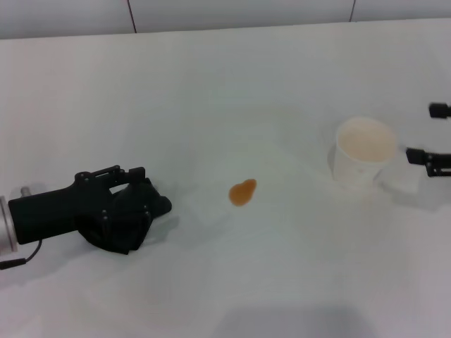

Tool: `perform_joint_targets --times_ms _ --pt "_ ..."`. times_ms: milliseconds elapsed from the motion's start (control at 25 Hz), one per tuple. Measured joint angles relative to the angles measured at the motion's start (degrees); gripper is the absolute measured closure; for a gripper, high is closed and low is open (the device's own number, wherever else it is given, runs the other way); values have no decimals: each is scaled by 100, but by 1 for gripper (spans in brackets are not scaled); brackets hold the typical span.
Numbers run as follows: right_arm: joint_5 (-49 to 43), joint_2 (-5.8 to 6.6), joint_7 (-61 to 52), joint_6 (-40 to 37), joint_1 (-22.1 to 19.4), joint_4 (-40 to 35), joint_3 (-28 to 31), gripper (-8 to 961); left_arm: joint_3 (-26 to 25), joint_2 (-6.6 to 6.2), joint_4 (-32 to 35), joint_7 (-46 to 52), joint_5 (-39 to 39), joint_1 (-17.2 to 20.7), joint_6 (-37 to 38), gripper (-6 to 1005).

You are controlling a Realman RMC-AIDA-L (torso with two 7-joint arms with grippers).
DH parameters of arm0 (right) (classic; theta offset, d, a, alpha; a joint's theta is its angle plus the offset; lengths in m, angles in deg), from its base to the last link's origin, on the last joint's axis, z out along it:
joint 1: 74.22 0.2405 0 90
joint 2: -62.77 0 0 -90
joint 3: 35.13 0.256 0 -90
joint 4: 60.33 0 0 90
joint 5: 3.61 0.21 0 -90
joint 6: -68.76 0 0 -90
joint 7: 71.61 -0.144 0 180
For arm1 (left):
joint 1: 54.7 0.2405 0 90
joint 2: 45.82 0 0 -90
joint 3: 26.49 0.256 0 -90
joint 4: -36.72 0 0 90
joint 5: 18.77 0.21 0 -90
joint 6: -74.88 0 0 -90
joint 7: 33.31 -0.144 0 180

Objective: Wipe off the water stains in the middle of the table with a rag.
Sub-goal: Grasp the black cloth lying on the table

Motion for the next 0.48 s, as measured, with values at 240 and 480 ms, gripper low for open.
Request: perform_joint_targets --times_ms 240,480 --pt "-188 -4 -858 -725 378 -714 9 81 0 13 0 0 -4 -89 -4 200" --pt "-278 -22 -1211 -848 747 -796 -220 80 33 34 127 734 -44 -173 96 200"
